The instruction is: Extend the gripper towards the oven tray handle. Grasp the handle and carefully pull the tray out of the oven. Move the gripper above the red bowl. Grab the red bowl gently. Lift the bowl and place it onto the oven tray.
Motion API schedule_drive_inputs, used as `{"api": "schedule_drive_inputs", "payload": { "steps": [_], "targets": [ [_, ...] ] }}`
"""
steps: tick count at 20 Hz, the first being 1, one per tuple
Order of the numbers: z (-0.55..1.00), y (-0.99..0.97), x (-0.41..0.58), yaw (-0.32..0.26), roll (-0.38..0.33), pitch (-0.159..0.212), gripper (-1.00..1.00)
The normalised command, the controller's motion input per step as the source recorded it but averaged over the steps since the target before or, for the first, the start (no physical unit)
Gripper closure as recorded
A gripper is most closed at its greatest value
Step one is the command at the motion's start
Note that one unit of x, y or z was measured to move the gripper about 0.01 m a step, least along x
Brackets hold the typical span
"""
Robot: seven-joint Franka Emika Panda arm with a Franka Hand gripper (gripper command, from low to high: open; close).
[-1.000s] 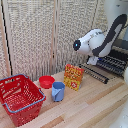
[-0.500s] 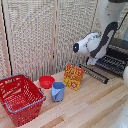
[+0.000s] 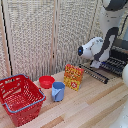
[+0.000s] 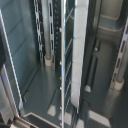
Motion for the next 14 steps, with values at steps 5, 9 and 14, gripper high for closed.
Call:
{"api": "schedule_drive_inputs", "payload": {
  "steps": [5, 9, 14],
  "targets": [
    [-0.04, -0.33, 0.0, -0.002, 0.012, 0.001, 1.0],
    [0.0, -0.23, 0.0, -0.036, 0.019, 0.0, 1.0],
    [0.07, -0.18, -0.072, -0.082, 0.003, -0.015, 1.0]
  ]
}}
